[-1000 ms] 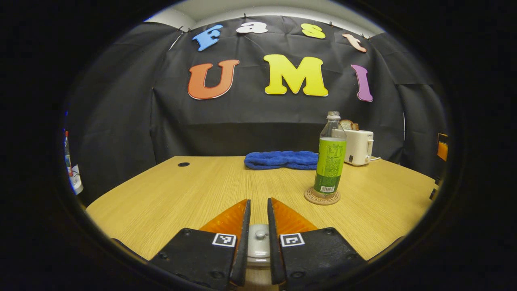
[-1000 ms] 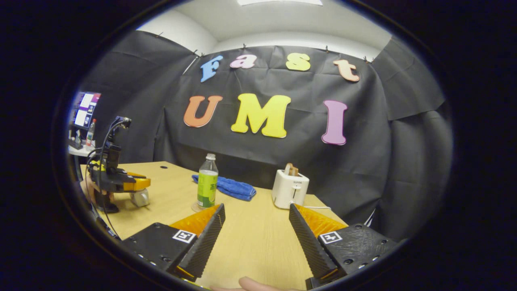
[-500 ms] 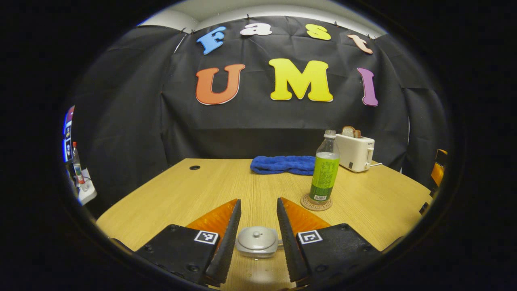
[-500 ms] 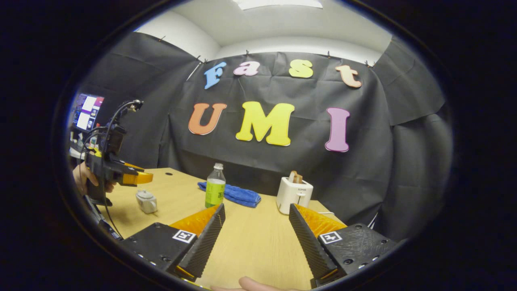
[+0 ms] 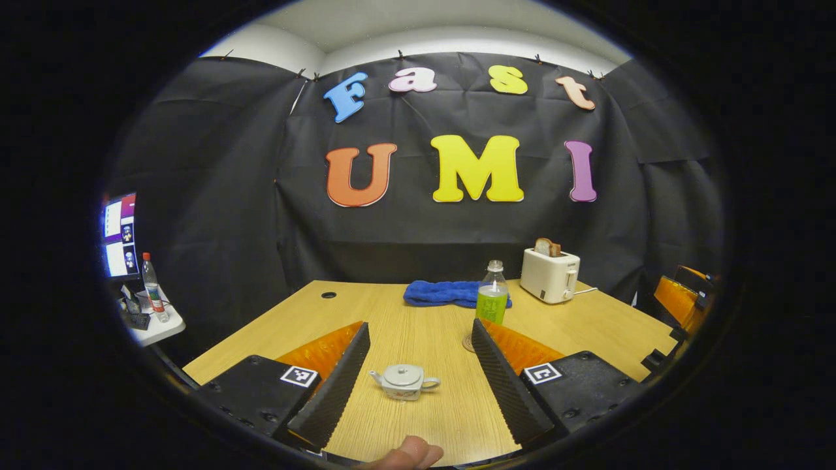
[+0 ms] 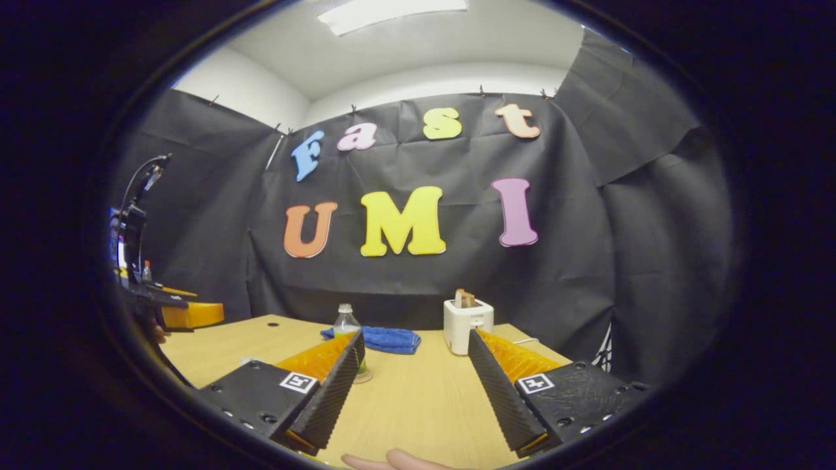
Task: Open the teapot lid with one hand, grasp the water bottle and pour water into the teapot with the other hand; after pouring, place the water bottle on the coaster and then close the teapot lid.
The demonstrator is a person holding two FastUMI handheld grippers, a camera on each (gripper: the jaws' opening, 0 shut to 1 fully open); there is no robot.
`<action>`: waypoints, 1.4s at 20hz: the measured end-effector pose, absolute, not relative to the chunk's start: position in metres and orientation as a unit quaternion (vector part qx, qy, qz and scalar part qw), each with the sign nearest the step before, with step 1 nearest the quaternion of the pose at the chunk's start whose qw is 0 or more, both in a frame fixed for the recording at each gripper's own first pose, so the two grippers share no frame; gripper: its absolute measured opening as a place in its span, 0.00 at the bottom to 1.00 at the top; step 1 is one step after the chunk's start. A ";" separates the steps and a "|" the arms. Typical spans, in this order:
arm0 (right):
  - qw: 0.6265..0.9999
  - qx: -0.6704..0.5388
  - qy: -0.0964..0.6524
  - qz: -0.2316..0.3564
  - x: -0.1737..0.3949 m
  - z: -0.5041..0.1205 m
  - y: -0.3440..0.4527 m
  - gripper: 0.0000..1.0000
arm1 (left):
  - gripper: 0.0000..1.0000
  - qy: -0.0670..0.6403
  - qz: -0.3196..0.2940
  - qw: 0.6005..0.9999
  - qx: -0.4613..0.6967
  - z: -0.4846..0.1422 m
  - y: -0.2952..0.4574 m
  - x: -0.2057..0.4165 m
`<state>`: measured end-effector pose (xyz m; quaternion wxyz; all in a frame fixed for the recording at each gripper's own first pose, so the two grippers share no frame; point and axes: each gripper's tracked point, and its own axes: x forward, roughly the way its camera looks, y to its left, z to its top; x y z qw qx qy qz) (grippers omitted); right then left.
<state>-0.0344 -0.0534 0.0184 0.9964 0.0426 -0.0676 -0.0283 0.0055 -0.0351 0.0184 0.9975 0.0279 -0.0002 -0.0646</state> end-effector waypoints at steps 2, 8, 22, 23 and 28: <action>0.996 0.040 -0.060 -0.047 -0.045 0.021 -0.058 0.95 | 0.98 -0.004 -0.062 0.998 0.025 0.021 -0.029 -0.012; 0.997 0.011 -0.061 -0.041 -0.069 0.027 -0.029 0.96 | 0.99 -0.002 -0.086 0.995 0.044 0.013 -0.037 -0.038; 0.999 0.004 -0.040 -0.029 -0.057 0.014 -0.019 0.95 | 0.99 -0.003 -0.079 0.996 0.047 0.007 -0.034 -0.029; 0.999 0.004 -0.039 -0.027 -0.056 0.013 -0.018 0.95 | 0.99 -0.001 -0.079 0.996 0.048 0.006 -0.034 -0.028; 0.999 0.002 -0.034 -0.027 -0.052 0.008 -0.017 0.95 | 0.99 -0.001 -0.076 0.996 0.050 0.003 -0.032 -0.024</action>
